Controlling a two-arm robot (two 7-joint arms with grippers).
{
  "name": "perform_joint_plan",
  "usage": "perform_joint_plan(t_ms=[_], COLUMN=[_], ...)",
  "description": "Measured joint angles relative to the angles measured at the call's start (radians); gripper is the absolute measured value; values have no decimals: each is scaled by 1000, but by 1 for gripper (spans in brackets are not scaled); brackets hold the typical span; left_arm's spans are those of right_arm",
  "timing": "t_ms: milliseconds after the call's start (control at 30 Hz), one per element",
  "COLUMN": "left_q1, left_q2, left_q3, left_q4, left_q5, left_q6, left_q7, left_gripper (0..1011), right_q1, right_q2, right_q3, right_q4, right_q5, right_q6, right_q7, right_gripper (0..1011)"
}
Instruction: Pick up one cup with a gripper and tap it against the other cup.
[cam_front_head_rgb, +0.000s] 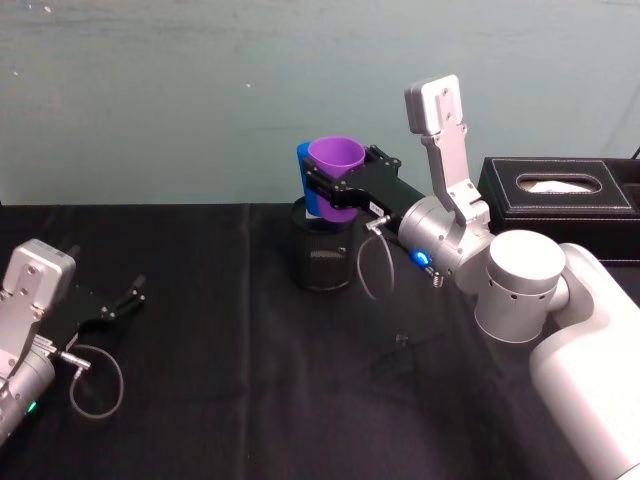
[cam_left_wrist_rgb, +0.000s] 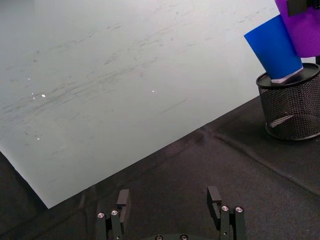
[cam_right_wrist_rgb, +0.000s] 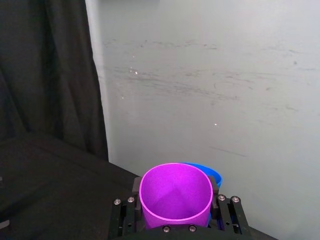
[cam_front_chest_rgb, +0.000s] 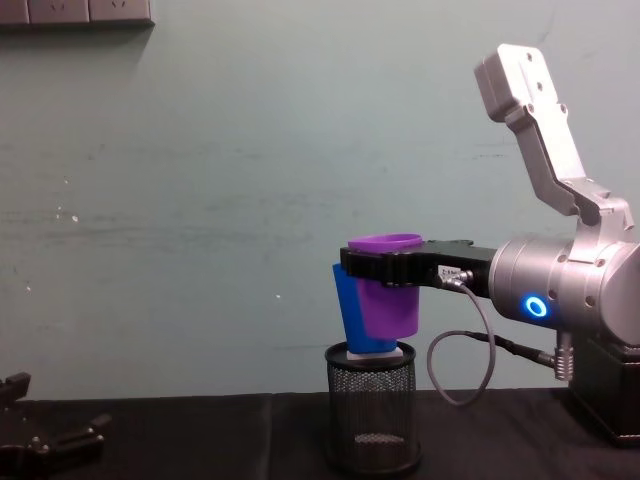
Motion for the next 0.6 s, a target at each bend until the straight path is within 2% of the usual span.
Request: perform_joint_plan(t_ms=[600], left_q1=[0], left_q2=[0], left_q3=[0], left_q4=[0], left_q5=[0], left_q6=[0], left_q7=[0], left_gripper=[1000], right_q1=[0], right_q2=[0], right_q3=[0], right_q4=[0], right_q5=[0], right_q6=[0], right_q7=[0], right_gripper=[736])
